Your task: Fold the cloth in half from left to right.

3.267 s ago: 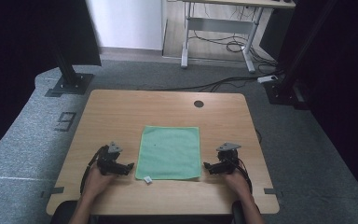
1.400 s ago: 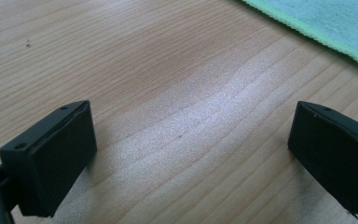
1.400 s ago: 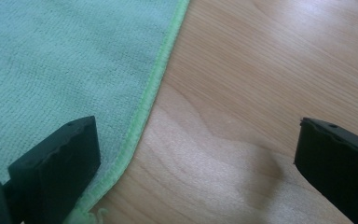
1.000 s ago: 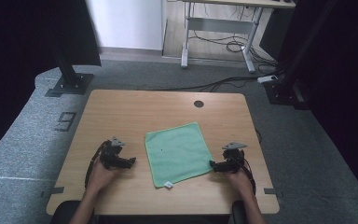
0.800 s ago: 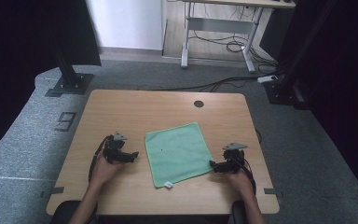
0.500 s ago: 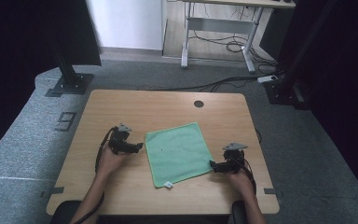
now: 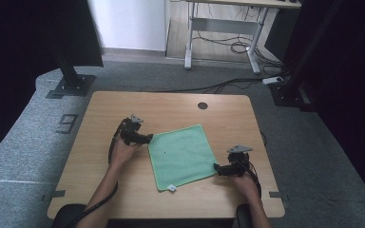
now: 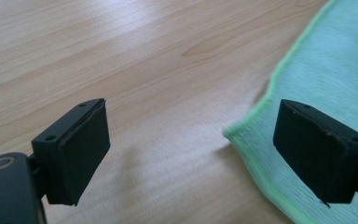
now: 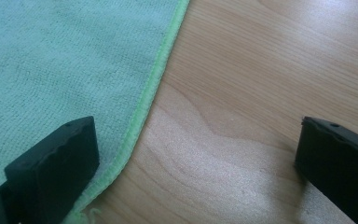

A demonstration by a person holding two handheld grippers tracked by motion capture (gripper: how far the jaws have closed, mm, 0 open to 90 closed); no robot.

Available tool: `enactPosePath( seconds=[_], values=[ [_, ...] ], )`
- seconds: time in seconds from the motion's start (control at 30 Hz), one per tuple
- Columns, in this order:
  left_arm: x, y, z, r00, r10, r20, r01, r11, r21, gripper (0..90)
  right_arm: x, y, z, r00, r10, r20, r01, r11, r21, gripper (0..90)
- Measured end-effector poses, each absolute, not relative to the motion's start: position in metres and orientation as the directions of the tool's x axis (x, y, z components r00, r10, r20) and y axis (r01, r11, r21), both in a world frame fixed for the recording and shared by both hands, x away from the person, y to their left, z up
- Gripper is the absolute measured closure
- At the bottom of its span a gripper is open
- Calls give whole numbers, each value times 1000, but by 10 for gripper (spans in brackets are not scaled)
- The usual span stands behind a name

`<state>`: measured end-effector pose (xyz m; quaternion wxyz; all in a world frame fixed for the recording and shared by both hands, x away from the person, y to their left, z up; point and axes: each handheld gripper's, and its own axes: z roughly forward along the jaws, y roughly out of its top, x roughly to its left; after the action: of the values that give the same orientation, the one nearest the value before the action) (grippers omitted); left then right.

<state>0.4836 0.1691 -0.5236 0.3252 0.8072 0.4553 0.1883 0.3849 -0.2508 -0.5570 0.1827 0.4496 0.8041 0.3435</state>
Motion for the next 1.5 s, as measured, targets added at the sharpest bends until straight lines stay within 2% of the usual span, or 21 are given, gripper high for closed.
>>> enactPosePath(
  seconds=[0.23, 0.53, 0.77, 1.0, 1.23, 1.5],
  values=[
    [495, 171, -540, 486, 873, 33, 650, -387, 654, 111, 385, -251, -557, -531, 847, 14, 596, 361, 717, 0],
    [495, 178, -547, 489, 872, -13, 646, -352, 677, 98, 386, -251, -557, -536, 844, 15, 594, 365, 717, 0],
    [492, 180, -548, 481, 876, -15, 644, -342, 684, 97, 388, -252, -556, -550, 835, 27, 596, 369, 713, 0],
    [493, 181, -548, 477, 879, -15, 650, -341, 679, 77, 386, -251, -545, -566, 824, 33, 578, 369, 728, 38],
    [494, 182, -548, 491, 871, -18, 644, -349, 680, 75, 380, -236, -532, -643, 763, 57, 532, 392, 751, 99],
    [494, 183, -548, 483, 876, -16, 650, -347, 676, 54, 373, -213, -526, -708, 703, 72, 506, 433, 746, 106]
  ],
)
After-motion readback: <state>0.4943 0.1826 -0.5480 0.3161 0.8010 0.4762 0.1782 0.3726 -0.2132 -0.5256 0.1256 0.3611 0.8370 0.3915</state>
